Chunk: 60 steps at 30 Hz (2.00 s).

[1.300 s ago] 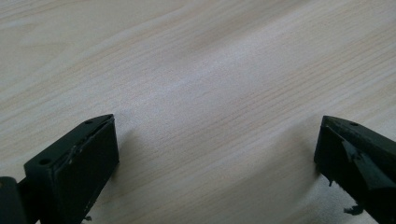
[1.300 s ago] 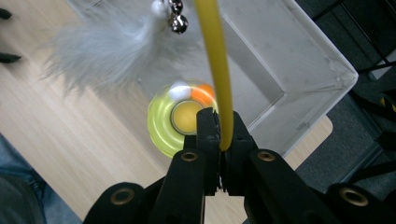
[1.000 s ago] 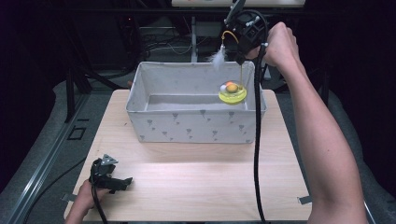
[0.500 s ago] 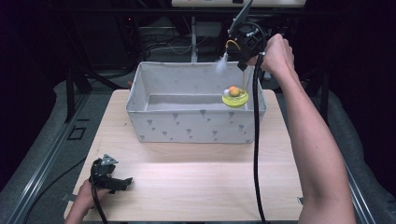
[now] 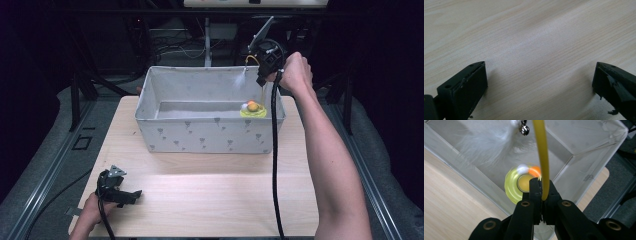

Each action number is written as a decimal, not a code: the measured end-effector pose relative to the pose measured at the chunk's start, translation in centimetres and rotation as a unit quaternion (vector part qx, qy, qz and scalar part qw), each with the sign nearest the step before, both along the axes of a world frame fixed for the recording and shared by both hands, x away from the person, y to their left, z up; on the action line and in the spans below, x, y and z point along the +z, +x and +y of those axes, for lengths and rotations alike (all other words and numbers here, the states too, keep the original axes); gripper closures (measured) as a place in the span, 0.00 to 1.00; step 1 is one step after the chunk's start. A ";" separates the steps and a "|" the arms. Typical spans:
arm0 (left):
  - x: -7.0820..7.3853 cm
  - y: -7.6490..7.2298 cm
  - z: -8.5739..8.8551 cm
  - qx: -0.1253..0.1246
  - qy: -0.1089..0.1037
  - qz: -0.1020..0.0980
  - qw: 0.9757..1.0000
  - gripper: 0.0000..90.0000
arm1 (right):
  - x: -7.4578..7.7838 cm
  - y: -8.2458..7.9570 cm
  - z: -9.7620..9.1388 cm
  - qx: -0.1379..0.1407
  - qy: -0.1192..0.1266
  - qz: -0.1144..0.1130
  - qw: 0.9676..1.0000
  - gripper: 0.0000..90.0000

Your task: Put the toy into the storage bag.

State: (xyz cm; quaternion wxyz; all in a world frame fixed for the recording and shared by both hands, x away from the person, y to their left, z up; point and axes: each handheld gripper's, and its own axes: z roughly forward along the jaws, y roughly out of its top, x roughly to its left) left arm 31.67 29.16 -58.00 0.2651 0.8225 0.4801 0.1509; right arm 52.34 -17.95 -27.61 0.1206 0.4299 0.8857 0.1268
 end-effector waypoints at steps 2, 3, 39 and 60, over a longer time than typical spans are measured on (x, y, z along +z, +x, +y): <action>0.0 0.0 0.0 0.000 0.000 0.000 1.000 0.00 | -0.6 0.1 -0.1 -0.001 0.003 0.000 1.000 0.97; 0.0 0.0 0.0 0.000 0.000 0.000 1.000 0.00 | -0.9 0.1 -0.2 -0.001 0.000 0.004 1.000 0.97; 0.0 0.0 0.0 -0.001 0.000 0.000 1.000 0.00 | -7.8 -0.7 -2.6 -0.003 -0.006 0.067 0.998 0.98; 0.0 0.0 0.0 -0.002 0.001 0.000 1.000 0.00 | -11.1 -0.3 -3.2 -0.015 -0.003 0.109 0.994 0.97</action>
